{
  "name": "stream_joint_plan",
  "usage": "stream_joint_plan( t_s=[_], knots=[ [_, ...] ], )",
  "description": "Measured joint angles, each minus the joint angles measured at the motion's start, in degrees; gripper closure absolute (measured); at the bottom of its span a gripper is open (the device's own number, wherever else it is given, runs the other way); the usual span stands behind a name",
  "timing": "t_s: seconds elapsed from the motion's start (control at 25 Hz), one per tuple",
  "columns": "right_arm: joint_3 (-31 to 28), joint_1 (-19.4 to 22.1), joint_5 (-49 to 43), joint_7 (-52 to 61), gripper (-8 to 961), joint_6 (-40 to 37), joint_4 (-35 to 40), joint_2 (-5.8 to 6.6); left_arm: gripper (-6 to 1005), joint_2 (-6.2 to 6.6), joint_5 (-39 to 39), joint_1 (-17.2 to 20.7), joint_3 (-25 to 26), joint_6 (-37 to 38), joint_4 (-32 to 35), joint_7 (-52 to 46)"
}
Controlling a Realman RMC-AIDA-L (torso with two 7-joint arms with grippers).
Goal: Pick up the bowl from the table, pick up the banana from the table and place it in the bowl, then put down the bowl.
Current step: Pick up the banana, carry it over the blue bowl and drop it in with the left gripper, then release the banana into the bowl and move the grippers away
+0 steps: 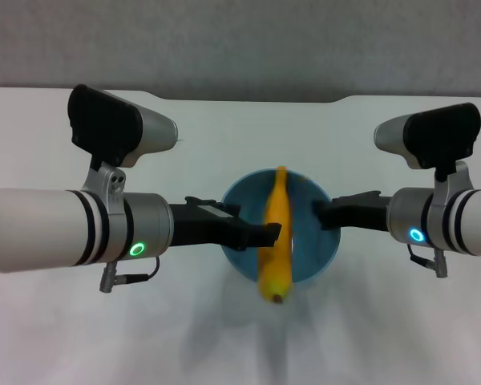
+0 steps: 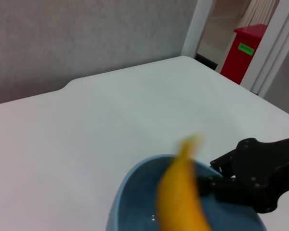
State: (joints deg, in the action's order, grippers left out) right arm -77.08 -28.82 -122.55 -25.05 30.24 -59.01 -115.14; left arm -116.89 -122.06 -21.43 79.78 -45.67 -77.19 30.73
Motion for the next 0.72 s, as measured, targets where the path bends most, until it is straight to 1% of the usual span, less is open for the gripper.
stream_joint_plan(
  t_s=[0.16, 0.32, 0.36, 0.48, 0.52, 0.6, 0.72],
  knots=[
    [-0.01, 0.30, 0.00, 0.00, 925, -0.34, 0.01, 0.00, 240, 0.02, 0.00, 0.18, 0.36, 0.22, 0.07, 0.00],
    [-0.29, 0.38, 0.44, 0.01, 925, 0.19, 0.12, 0.01, 175, 0.13, -0.06, 0.57, 1.11, 0.48, 0.03, 0.02],
    [-0.53, 0.20, 2.24, -0.03, 924, 1.36, 0.48, 0.11, 159, 0.17, -0.20, 0.82, 1.44, 0.53, -0.14, 0.12],
    [-1.47, -0.43, 4.45, -0.26, 924, 3.22, 1.18, 0.33, 157, 0.25, -0.51, 1.80, 2.83, 0.92, -0.50, 0.85],
    [-3.09, -1.26, 5.08, -0.33, 924, 5.47, 1.85, 0.38, 156, 0.26, -0.53, 2.07, 3.19, 1.03, -0.51, 1.06],
    [-3.93, -1.71, 5.13, -0.35, 924, 6.36, 2.27, 0.39, 155, 0.27, -0.54, 2.78, 4.03, 1.50, -0.53, 1.75],
    [-6.54, -4.32, 5.37, -0.43, 924, 10.17, 5.30, 0.37, 155, 0.32, -0.55, 3.76, 5.14, 2.01, -0.55, 2.93]
  ],
)
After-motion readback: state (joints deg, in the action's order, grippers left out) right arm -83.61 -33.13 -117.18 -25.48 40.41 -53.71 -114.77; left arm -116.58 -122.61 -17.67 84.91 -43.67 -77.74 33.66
